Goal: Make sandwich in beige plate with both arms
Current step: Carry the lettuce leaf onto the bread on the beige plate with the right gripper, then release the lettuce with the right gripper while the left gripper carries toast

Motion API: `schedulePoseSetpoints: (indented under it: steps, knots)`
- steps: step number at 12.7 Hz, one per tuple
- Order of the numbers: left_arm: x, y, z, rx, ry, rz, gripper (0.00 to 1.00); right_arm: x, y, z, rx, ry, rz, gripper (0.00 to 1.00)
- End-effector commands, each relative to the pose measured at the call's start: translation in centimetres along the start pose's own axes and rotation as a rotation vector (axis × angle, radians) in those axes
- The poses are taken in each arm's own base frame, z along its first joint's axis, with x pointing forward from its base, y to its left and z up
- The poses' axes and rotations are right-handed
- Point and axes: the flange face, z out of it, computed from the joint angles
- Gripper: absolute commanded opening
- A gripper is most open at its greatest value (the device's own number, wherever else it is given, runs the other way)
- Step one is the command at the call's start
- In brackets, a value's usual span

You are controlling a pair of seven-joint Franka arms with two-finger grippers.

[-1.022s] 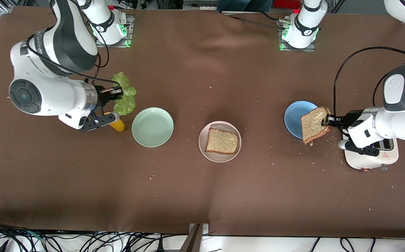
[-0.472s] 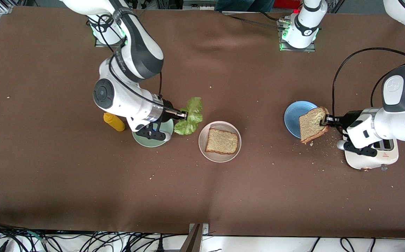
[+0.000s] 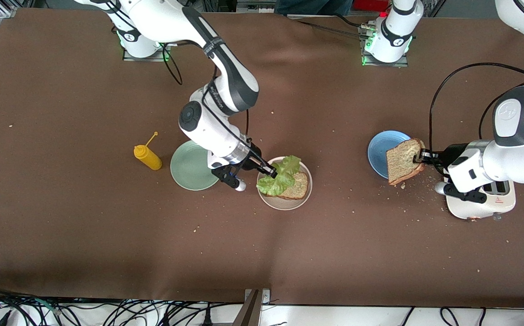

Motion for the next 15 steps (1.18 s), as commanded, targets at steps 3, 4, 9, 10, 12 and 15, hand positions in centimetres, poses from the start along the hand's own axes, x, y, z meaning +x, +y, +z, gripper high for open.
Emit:
schedulePoseSetpoints:
  steps: [3, 4, 9, 10, 12, 15]
  knots:
    - [0.5, 0.3, -0.1, -0.034, 0.011, 0.029, 0.0, -2.5, 1.7, 5.4, 0.011, 0.044, 0.004, 0.0]
    - [0.6, 0.5, 0.1, -0.033, 0.008, 0.033, 0.0, -2.4, 1.9, 5.7, -0.002, 0.053, -0.02, 0.0]
    - [1.2, 1.0, 1.2, -0.066, -0.002, 0.036, 0.0, -2.5, 1.6, 5.2, -0.054, 0.1, -0.153, 1.0]
    - [1.7, 1.2, 1.9, -0.118, -0.003, 0.034, 0.0, -1.5, 1.3, 4.2, -0.077, 0.115, -0.171, 1.0]
    - [3.2, 3.1, 4.2, -0.224, -0.005, 0.036, 0.0, 0.4, 0.7, 1.8, -0.176, 0.155, -0.264, 1.0]
    - [6.0, 8.1, 9.1, -0.397, -0.013, 0.042, 0.0, 2.4, 0.5, -3.2, -0.405, 0.136, -0.339, 1.0]
